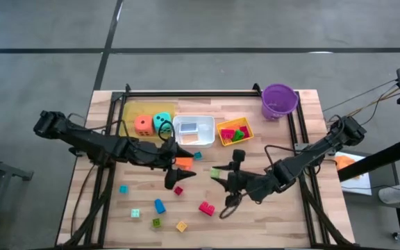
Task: Pick & Place Toys
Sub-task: Put the light green game piece into the yellow bin
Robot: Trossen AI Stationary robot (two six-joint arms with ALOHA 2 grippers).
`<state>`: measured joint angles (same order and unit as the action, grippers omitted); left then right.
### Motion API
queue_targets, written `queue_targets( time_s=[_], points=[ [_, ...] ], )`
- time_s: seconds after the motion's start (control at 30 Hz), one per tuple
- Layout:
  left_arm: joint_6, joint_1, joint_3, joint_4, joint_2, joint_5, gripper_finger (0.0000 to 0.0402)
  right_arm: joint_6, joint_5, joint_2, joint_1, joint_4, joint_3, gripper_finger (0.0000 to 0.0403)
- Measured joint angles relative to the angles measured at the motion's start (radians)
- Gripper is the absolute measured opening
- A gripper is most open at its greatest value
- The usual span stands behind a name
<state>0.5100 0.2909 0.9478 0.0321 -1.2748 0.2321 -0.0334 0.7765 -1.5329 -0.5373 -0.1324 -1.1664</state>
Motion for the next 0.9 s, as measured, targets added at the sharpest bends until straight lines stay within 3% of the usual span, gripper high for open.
queue_targets(
  time_s=[0.23, 0.4, 0.63, 0.9],
  points=[
    [0.034, 0.007, -0.011, 0.197, 0.02, 0.012, 0.0379, -0.31, -0.051, 0.051, 0.086, -0.329, 0.0, 0.0134],
    [0.106, 0.016, -0.091, 0.209, 0.015, 0.132, 0.0379, -0.448, -0.104, 0.078, 0.199, -0.493, 0.0, 0.0134],
    [0.15, 0.017, -0.136, 0.25, 0.031, 0.177, 0.038, -0.471, -0.154, 0.088, 0.415, -0.543, 0.036, 0.0134],
    [0.152, 0.026, -0.135, 0.283, 0.047, 0.176, 0.038, -0.51, -0.348, 0.086, 0.693, -0.539, 0.152, 0.0134]
  ],
)
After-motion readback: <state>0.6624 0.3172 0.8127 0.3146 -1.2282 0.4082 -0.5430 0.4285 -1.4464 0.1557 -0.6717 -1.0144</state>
